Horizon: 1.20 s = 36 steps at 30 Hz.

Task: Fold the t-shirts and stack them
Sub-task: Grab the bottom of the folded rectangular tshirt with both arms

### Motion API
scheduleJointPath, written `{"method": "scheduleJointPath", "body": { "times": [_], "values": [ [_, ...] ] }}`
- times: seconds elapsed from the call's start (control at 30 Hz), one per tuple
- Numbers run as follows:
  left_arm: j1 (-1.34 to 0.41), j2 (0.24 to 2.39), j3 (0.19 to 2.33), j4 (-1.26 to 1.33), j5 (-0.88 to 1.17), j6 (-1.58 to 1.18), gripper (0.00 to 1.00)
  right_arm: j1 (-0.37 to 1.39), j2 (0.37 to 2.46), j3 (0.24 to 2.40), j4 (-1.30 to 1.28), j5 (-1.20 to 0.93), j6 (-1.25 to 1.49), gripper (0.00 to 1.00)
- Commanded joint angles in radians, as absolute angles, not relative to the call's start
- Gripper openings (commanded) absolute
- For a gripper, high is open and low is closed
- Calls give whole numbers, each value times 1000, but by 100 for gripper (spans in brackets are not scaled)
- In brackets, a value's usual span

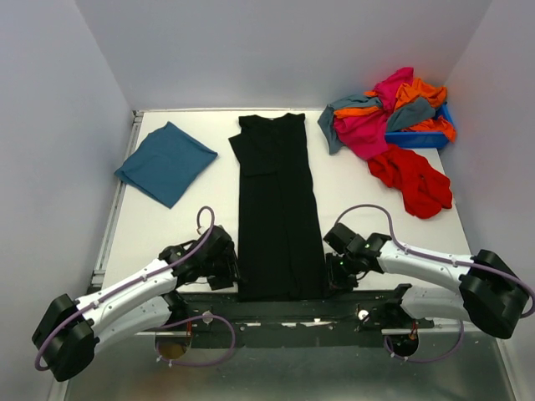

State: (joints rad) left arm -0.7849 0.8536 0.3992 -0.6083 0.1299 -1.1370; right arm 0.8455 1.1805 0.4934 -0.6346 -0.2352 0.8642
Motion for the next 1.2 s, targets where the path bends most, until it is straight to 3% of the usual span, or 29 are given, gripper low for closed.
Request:
{"method": "scheduleJointPath", "body": {
  "times": [0.0,0.13,0.2,0.23,0.43,0.5,0.57,0.6,0.9,1.17],
  "values": [
    [-802,833,374,-652,175,-1157,58,856,1210,474,-566,-288,880,29],
    [-801,824,338,-601,221,-1180,56,856,1192,474,-568,-287,885,20],
    [-807,825,327,-586,227,-1195,53,856,1181,480,-581,-278,885,4],
    [-811,824,321,-580,227,-1212,50,856,1178,482,-583,-278,887,1],
    [-822,811,290,-539,242,-1247,35,856,1163,503,-604,-262,888,1],
    [-824,811,282,-523,252,-1252,24,856,1160,517,-618,-255,888,1],
    [-822,807,279,-511,264,-1255,3,856,1152,541,-649,-236,884,1],
    [-824,802,282,-509,262,-1256,0,856,1146,557,-663,-223,879,1],
    [-805,759,394,-411,296,-1304,0,827,1100,758,-787,-135,818,1],
    [-565,870,460,-200,312,-1262,0,586,1185,842,-739,-212,686,1]
  ]
}}
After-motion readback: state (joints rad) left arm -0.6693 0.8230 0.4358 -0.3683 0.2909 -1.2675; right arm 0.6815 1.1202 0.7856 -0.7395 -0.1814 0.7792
